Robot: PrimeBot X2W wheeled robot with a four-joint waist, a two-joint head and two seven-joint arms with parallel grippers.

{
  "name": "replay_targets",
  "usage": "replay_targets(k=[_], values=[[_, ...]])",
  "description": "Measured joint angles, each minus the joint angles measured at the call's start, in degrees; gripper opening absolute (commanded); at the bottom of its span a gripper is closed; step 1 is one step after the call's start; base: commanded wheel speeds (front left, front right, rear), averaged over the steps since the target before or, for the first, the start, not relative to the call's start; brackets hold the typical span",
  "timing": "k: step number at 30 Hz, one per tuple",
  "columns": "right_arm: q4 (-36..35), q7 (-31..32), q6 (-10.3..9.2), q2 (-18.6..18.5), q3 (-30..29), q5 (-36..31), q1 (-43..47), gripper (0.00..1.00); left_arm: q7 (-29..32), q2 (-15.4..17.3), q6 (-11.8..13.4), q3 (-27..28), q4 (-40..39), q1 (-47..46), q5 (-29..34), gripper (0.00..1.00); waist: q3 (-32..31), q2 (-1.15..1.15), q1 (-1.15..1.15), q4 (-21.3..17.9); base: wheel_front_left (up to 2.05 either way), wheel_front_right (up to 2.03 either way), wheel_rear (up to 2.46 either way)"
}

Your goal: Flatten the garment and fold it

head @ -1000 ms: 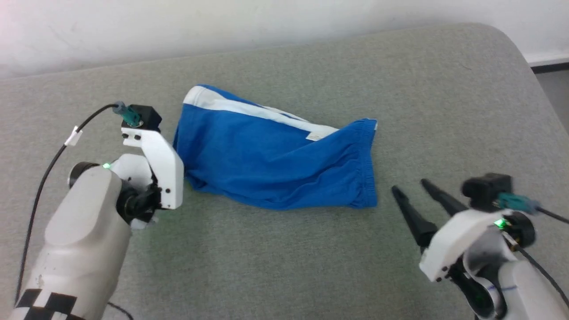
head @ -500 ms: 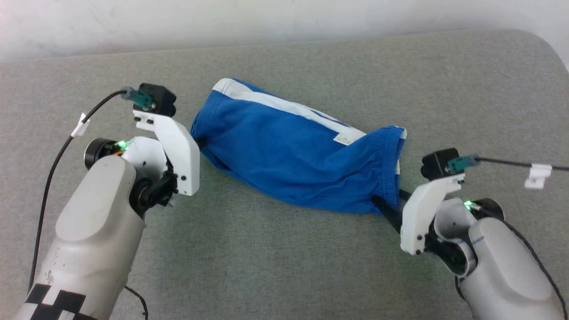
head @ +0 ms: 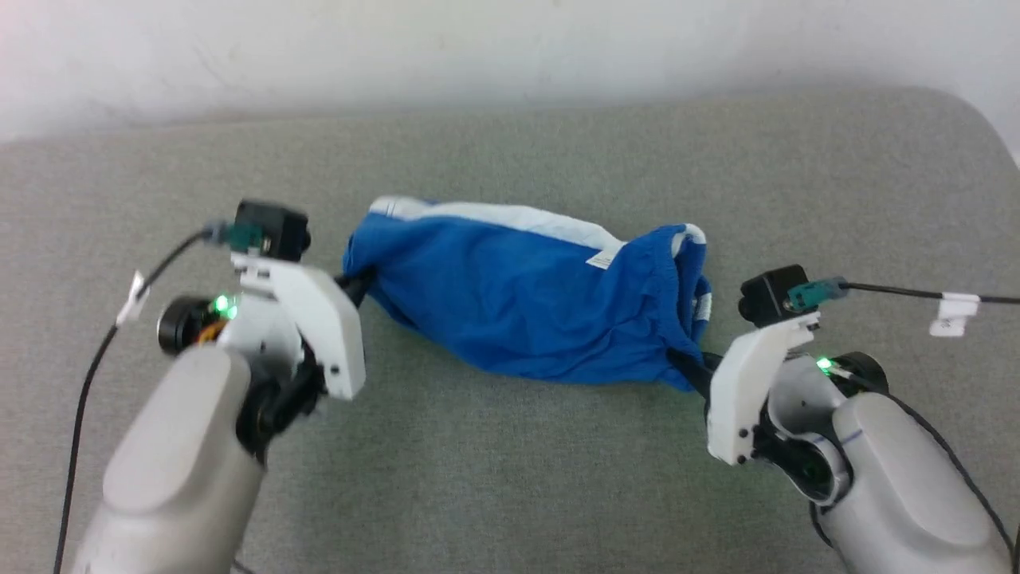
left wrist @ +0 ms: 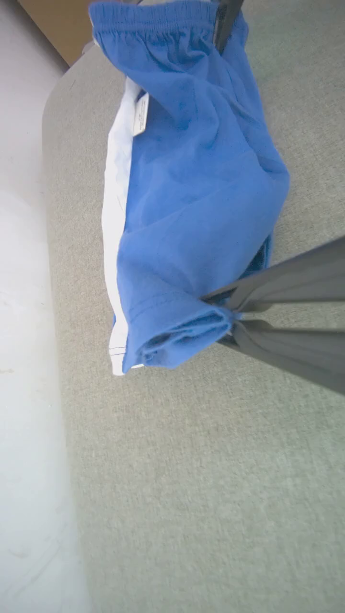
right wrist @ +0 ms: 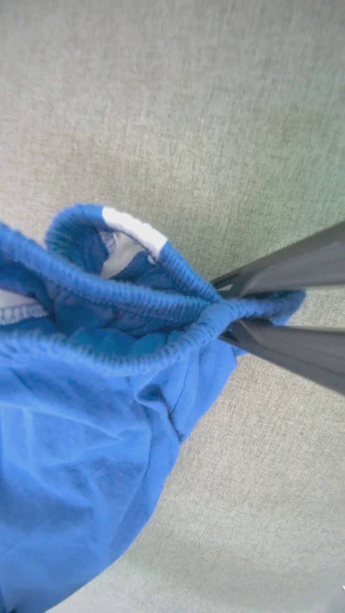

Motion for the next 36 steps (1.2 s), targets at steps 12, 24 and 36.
replay_targets(k=[12, 24, 36], values=[[-16.38, 3.91, 0.01, -5.21, -2.78, 1.51, 17.26, 0.00, -4.43, 2.38, 11.00, 3.16, -22.31, 29.38, -1.77, 0.00, -6.62, 0.00, -0.02, 1.82, 0.00, 0.00, 0.00], [-13.99, 2.23, 0.00, -2.11, -9.24, -4.36, 25.59, 1.00, -7.68, -5.25, 12.00, 1.47, -17.70, 39.11, -7.94, 1.00, -8.30, 0.00, 0.00, 3.04, 0.00, 0.00, 0.00], [-26.50, 6.36, 0.00, 0.21, -14.77, -10.45, 30.19, 1.00, -23.91, -2.92, 14.16, 4.54, -22.27, 37.19, 2.12, 1.00, -10.82, -0.01, -0.01, 4.01, 0.00, 0.00, 0.00]])
